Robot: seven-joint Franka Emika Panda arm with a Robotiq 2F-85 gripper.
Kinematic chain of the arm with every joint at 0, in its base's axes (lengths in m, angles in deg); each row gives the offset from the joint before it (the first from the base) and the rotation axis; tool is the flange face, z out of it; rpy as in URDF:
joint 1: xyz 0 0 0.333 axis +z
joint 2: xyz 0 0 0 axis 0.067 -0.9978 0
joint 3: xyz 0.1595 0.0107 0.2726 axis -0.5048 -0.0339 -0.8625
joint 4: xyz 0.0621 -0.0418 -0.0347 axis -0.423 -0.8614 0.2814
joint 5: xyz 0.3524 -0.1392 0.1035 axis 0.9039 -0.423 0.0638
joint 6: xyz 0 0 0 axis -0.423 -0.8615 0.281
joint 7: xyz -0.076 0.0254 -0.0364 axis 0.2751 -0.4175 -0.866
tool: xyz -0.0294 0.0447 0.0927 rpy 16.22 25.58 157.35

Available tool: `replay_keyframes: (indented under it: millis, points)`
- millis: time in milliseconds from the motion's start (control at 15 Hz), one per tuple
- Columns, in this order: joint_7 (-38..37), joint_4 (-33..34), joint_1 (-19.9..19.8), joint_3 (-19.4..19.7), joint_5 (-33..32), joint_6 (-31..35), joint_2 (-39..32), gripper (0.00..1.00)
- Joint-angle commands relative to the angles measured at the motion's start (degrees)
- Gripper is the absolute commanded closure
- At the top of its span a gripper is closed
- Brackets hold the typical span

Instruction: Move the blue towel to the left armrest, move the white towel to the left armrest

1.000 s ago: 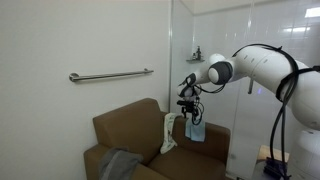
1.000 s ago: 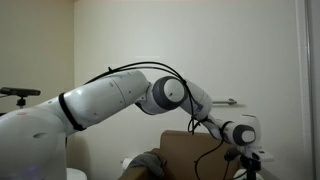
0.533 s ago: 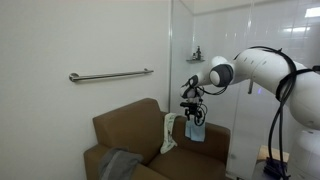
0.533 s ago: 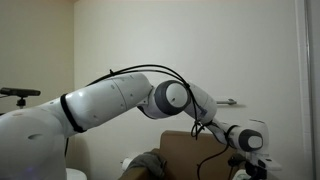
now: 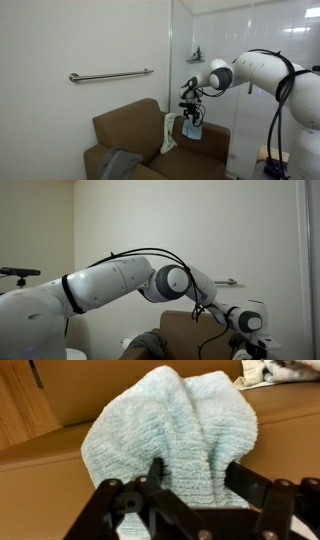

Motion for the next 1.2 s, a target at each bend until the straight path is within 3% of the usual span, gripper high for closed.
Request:
replay_keyframes:
  millis: [0, 267, 333, 467, 600, 1133]
  points:
    - [-1.12, -0.1, -0.22, -0.82, 1.51, 2.88, -0.42, 0.65]
    - [-0.49, -0.57, -0.15, -1.45, 1.45, 3.5, -0.46, 0.92]
    - [-0.41, -0.92, -0.01, -1.63, 1.36, 3.53, -0.37, 0.94]
    - [-0.08, -2.27, 0.41, -1.99, 1.17, 4.16, 0.34, 0.97]
    - [0.78, -4.88, 1.02, -2.41, 0.94, 5.1, 2.0, 0.94]
    - [3.93, -24.26, 8.64, -2.31, -0.65, 14.01, 13.79, 0.96]
